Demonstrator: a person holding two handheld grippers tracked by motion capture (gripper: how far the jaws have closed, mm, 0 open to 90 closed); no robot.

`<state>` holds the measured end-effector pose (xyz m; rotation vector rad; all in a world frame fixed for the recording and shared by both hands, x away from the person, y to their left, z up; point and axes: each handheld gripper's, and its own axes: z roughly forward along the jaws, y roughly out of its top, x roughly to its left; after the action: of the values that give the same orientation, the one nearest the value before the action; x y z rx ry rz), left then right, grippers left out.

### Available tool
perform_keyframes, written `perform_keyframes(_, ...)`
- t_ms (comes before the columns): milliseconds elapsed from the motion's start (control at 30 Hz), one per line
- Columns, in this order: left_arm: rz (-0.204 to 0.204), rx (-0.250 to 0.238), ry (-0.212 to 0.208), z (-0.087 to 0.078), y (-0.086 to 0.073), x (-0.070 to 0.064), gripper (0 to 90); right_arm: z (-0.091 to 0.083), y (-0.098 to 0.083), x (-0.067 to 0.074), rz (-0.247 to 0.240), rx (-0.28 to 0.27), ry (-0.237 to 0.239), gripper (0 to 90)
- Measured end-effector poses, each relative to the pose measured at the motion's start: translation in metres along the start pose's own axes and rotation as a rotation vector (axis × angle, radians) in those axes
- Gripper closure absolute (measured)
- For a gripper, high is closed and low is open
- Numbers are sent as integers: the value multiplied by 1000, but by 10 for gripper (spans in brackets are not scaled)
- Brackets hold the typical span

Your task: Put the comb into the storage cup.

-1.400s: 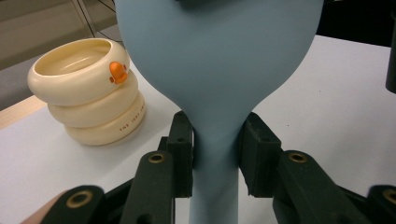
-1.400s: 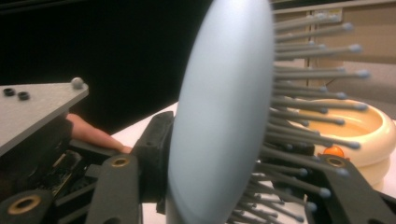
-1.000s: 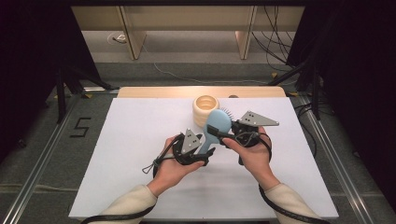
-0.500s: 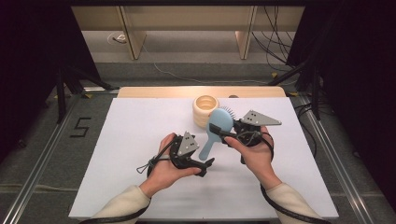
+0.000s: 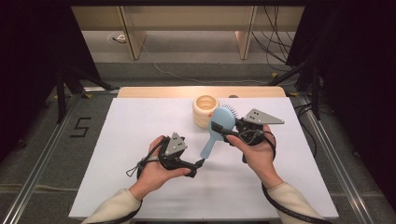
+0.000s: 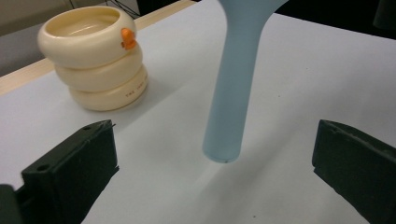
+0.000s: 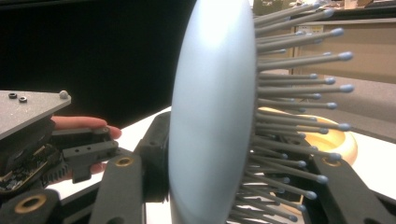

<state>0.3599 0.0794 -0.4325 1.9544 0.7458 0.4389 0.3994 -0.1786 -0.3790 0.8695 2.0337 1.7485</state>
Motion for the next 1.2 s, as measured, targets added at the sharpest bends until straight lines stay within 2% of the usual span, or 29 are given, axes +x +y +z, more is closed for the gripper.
perform_keyframes(733, -64, -8, 83, -39, -35, 28, 0, -4, 6, -4, 2, 4, -25, 507)
perform_keyframes(1200, -88, -7, 95, -46, -46, 34, 0, -3, 17, -7, -8, -10, -44, 506)
